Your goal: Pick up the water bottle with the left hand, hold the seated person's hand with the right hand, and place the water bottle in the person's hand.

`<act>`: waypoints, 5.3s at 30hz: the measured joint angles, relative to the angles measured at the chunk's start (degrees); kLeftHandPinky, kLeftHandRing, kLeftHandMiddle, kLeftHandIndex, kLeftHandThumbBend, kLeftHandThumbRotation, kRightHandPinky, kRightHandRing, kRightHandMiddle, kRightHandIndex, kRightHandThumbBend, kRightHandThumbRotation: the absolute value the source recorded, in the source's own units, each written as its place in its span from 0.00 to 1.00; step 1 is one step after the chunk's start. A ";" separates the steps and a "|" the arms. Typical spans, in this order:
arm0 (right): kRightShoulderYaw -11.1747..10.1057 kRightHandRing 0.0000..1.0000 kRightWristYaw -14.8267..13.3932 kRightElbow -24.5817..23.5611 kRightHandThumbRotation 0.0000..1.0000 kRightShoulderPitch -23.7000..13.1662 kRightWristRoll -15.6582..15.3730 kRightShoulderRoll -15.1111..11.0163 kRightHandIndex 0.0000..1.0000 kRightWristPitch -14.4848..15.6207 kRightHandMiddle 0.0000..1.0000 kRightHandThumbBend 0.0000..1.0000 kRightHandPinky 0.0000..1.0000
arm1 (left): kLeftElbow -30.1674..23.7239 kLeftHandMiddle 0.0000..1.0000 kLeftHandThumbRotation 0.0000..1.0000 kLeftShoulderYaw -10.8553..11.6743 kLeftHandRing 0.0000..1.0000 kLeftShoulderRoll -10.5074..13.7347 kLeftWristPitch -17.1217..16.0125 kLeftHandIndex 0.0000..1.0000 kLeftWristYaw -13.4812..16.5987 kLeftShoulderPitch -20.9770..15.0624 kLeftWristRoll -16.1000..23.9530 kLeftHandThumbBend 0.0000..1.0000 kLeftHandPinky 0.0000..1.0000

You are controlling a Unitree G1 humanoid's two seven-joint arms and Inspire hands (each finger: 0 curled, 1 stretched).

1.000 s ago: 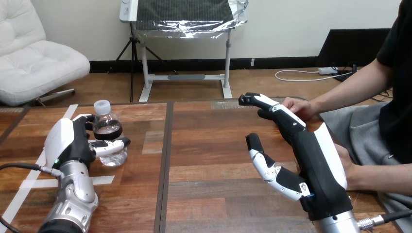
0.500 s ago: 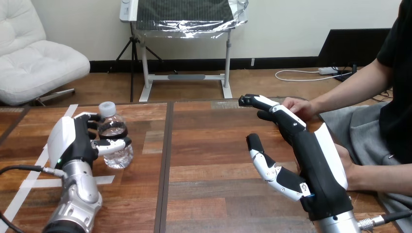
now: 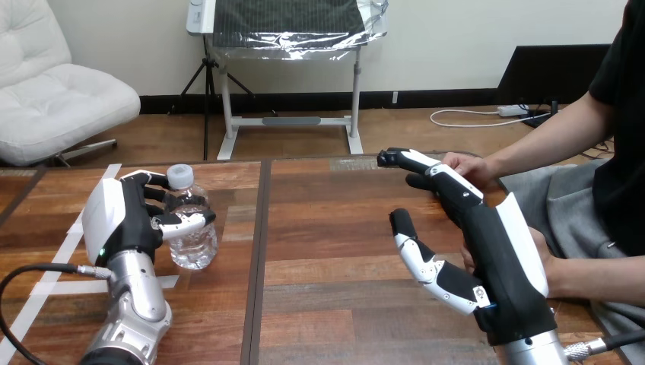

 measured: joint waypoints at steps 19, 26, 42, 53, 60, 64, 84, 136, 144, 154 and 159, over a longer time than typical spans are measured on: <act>-0.99 0.84 0.01 0.00 0.00 0.09 0.04 0.03 0.77 -0.12 0.84 0.21 0.80 | 0.83 0.47 0.00 0.93 0.44 -0.83 -0.16 0.50 0.50 -0.38 -1.03 0.66 0.41; -1.19 0.83 0.01 0.00 0.00 0.09 0.03 0.04 0.76 -0.74 0.83 0.21 0.79 | 0.83 0.47 0.00 1.41 0.44 -1.08 -0.23 0.50 0.51 -0.38 -1.08 0.67 0.42; -1.20 0.83 0.01 0.01 0.00 0.09 0.03 0.12 0.76 -1.33 0.83 0.20 0.78 | 0.83 0.47 0.00 1.74 0.44 -1.28 -0.55 0.50 0.62 -0.23 -1.01 0.68 0.42; -1.20 0.83 0.08 0.00 0.00 0.09 0.24 0.12 0.76 -1.45 0.83 0.20 0.78 | 0.77 0.49 0.00 2.04 0.45 -1.58 -3.69 0.50 1.37 1.15 -1.02 0.68 0.43; -1.19 0.83 0.20 0.00 0.00 0.09 0.33 0.12 0.76 -1.44 0.83 0.21 0.78 | -0.18 0.48 0.00 2.26 0.45 -2.00 -5.47 0.50 2.00 2.53 -1.37 0.69 0.42; -1.19 0.83 0.33 0.00 0.00 0.09 0.49 0.12 0.77 -1.44 0.83 0.21 0.78 | -0.94 0.47 0.00 2.62 0.44 -2.54 -6.45 0.49 2.33 3.49 -2.22 0.70 0.41; -1.20 0.84 0.54 0.06 0.00 0.08 0.57 0.14 0.77 -1.46 0.83 0.22 0.79 | -8.93 0.45 0.00 5.58 0.42 -7.81 -18.62 0.49 -3.11 12.11 -9.11 0.68 0.46; -3.19 0.92 3.86 -3.05 0.00 0.19 -6.42 -3.63 0.88 8.67 0.93 0.54 0.87 | -39.97 0.43 0.00 6.00 0.41 -14.04 -18.90 0.49 -14.20 26.41 -10.95 0.64 0.44; -5.95 0.92 8.21 -6.90 0.00 0.04 -11.22 -9.25 0.89 16.61 0.93 0.70 0.84 | -43.43 0.43 0.00 5.97 0.41 -15.19 -18.54 0.49 -14.36 27.16 -10.03 0.65 0.44; -9.67 0.90 12.18 -7.69 0.00 -1.85 -14.10 -16.65 0.89 21.83 0.93 0.78 0.80 | -46.28 0.43 0.00 5.97 0.41 -15.88 -18.01 0.49 -15.11 27.25 -9.42 0.64 0.44; -10.47 0.90 14.27 -7.66 0.00 -3.23 -15.90 -20.15 0.89 24.32 0.93 0.80 0.80 | -47.30 0.43 0.00 5.97 0.41 -16.42 -17.99 0.49 -15.83 27.50 -9.50 0.64 0.44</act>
